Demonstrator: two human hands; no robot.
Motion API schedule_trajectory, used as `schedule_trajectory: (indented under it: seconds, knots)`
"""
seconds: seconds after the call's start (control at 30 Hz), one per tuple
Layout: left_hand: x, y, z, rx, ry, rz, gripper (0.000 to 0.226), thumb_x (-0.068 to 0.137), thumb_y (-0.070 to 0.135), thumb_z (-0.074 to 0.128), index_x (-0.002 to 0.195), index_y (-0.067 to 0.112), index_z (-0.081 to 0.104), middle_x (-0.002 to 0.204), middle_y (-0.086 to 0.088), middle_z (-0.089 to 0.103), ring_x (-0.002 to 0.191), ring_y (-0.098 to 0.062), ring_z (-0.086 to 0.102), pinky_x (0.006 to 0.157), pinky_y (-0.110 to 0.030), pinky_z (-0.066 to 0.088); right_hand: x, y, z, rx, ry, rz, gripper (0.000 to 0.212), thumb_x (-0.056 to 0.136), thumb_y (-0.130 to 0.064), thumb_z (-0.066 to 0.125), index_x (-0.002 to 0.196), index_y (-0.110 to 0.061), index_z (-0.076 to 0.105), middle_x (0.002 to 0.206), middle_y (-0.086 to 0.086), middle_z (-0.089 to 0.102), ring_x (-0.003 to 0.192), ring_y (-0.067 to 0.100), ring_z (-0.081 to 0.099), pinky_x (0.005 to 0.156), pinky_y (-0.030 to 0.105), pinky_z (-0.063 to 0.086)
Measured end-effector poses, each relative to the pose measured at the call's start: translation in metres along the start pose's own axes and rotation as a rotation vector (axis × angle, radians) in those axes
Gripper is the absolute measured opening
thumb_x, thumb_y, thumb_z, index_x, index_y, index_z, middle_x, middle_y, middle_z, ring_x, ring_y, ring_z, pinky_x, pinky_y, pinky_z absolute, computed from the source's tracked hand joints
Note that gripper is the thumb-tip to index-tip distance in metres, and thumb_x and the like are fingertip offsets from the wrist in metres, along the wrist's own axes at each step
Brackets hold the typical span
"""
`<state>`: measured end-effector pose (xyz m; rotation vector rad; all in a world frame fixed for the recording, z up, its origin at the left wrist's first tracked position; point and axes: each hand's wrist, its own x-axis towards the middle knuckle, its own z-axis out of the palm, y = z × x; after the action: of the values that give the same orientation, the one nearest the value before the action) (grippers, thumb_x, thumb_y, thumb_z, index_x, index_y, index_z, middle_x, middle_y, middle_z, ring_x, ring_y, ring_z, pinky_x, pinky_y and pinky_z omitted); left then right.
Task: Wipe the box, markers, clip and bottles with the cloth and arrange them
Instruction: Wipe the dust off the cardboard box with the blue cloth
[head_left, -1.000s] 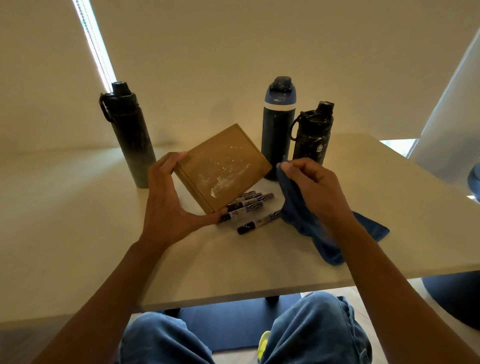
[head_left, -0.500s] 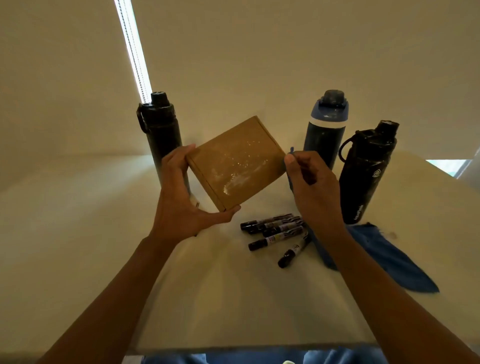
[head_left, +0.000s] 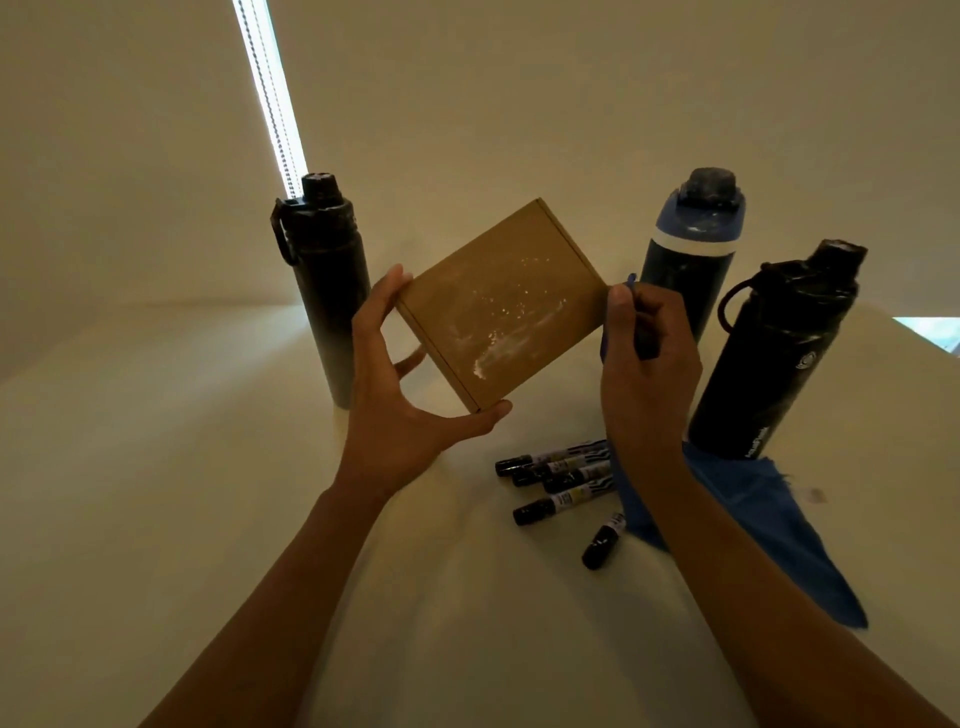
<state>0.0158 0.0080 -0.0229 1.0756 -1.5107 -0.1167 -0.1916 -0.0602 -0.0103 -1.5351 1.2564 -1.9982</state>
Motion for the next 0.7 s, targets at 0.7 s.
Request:
schedule_trajectory:
  seconds: [0.7]
  knots:
    - [0.010,0.027,0.017,-0.100,0.075,-0.158,0.057,0.111,0.027,0.050,0.162,0.026,0.025,0.165,0.002,0.035,0.155,-0.016,0.031,0.116,-0.045,0.047,0.009,0.015,-0.032,0.131,-0.119,0.080,0.023,0.103,-0.048,0.056,0.116,-0.032,0.066,0.104,-0.009,0.071,0.103,0.010,0.067,0.086,0.026,0.057]
